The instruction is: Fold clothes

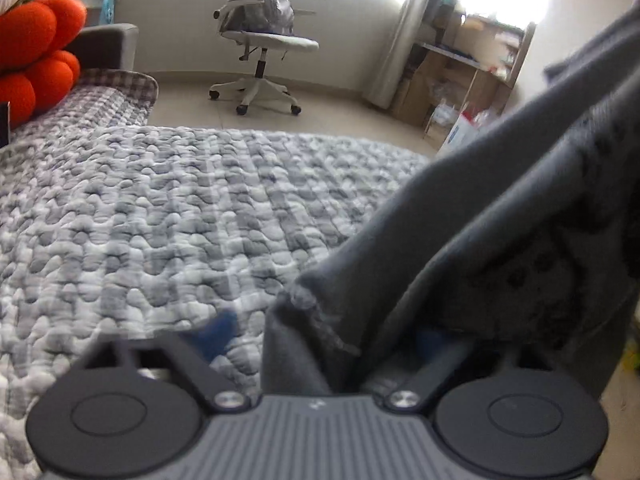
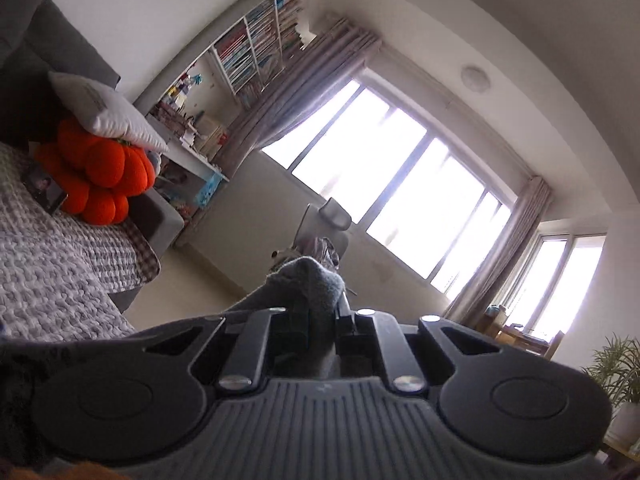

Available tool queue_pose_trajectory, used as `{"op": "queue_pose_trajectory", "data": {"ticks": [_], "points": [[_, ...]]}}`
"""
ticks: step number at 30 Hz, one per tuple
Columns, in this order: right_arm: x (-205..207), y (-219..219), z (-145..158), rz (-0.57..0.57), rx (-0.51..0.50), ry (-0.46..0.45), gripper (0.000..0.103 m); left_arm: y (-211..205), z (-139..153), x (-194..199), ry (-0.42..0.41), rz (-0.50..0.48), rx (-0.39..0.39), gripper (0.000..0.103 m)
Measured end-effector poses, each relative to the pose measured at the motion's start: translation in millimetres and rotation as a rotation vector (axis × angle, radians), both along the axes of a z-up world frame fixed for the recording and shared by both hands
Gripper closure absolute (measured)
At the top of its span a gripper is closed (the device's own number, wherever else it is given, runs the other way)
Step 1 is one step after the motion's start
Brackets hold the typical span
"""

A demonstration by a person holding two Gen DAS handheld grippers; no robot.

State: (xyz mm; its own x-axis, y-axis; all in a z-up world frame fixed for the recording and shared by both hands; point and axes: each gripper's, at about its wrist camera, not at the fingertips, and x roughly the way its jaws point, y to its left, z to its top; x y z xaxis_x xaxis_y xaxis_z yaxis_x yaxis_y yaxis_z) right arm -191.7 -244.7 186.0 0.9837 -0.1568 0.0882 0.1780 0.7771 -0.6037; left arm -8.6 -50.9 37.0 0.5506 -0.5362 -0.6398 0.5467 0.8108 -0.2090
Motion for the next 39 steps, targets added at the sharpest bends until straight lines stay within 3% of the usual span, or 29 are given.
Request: {"op": "queue_pose_trajectory", "data": {"ticks": [1, 3, 4, 8, 12, 16, 20, 28, 30, 33, 39], "points": [[1.1, -0.6, -0.6, 0.002, 0.0, -0.003, 0.092, -0.9, 0.8, -1.9, -0.005, -0.002, 0.0, 0.077], [1.2, 0.5, -7.7, 0.009, -0.006, -0.006, 0.092, -2.8, 2.3, -5.8, -0.014, -0.005, 0.0, 0.089], [3.2, 2.9, -10.3, 0.011, -0.012, -0.01, 0.092, -2.0, 4.7, -8.6, -0.027, 0.003, -0.001, 0.091], [-6.0, 7.3, -8.2, 0.004, -0.028, -0.052, 0.092, 26.3, 37.8, -27.8, -0.137, 0.093, -0.05, 0.092], [-20.9, 13.0, 5.4, 0.012, -0.004, -0.121, 0.092, 83.7, 94.8, -60.4, -0.25, 0.223, -0.168, 0.092], [-39.5, 30.2, 20.6, 0.05, -0.005, -0.207, 0.092, 144.4, 161.7, -113.9, -0.416, 0.338, -0.266, 0.092], [-67.7, 49.6, 40.1, 0.075, -0.011, -0.323, 0.092, 188.1, 223.4, -179.0, -0.603, 0.386, -0.345, 0.092], [-122.3, 62.7, 91.4, 0.153, -0.003, -0.479, 0.092, 208.1, 317.0, -276.9, -0.919, 0.406, -0.35, 0.092], [-128.5, 59.3, 102.8, 0.17, 0.021, -0.477, 0.092, 205.2, 327.4, -286.7, -0.962, 0.399, -0.34, 0.092], [-122.0, 48.2, 110.2, 0.176, 0.061, -0.444, 0.092, 190.6, 322.5, -272.2, -0.962, 0.392, -0.294, 0.091], [-14.5, 10.6, 65.4, 0.11, 0.13, -0.177, 0.092, 147.4, 241.2, -131.1, -0.748, 0.386, -0.159, 0.091]]}}
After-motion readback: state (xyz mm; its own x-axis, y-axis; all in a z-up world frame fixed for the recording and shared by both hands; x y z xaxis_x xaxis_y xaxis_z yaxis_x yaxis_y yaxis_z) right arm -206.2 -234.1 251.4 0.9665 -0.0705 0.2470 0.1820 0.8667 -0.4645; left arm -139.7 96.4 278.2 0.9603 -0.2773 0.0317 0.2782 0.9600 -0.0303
